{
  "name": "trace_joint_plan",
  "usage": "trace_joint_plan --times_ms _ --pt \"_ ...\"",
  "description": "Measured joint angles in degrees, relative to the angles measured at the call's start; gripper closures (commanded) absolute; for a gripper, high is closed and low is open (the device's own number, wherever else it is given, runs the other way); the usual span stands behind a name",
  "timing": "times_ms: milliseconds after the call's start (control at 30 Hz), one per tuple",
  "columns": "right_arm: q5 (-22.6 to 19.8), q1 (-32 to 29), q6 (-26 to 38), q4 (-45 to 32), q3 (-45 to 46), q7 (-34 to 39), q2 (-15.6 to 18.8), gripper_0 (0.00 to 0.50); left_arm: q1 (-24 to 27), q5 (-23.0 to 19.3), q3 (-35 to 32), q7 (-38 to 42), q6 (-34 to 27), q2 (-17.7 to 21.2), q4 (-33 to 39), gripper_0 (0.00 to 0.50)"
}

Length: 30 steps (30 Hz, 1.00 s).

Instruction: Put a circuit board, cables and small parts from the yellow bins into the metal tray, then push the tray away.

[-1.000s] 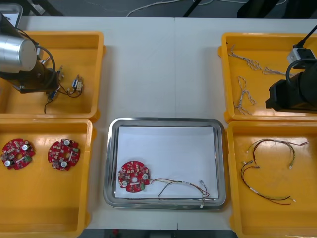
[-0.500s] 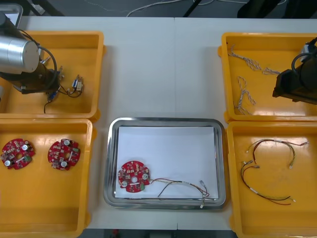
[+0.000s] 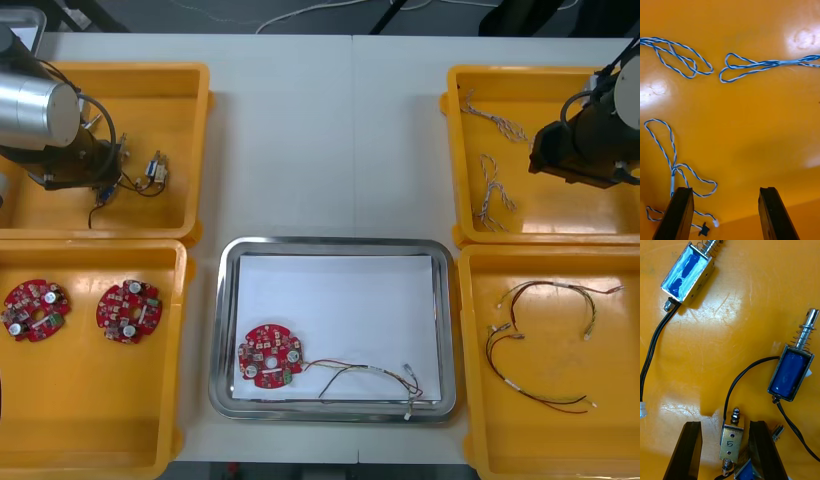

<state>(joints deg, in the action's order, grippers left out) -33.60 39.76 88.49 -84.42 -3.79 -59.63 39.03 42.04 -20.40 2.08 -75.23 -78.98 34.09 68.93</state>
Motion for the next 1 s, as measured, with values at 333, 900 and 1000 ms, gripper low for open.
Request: trace_joint_plan --times_ms 333,900,1000 --pt "0.97 1.06 -4.28 4.38 -0.45 0.00 -3.45 0.000 0.00 -1.42 -1.05 -1.21 -1.13 -0.02 -0.03 0.132" --pt "2.68 1.17 -9.40 8.87 -2.36 0.00 -7.18 0.000 0.00 -3.62 -1.59 -1.22 -2.00 -0.02 -1.40 0.134" --pt "2.69 1.17 -10.60 10.01 -3.18 0.00 -7.28 0.000 0.00 -3.64 -1.59 -1.23 -2.00 -0.02 -1.79 0.134"
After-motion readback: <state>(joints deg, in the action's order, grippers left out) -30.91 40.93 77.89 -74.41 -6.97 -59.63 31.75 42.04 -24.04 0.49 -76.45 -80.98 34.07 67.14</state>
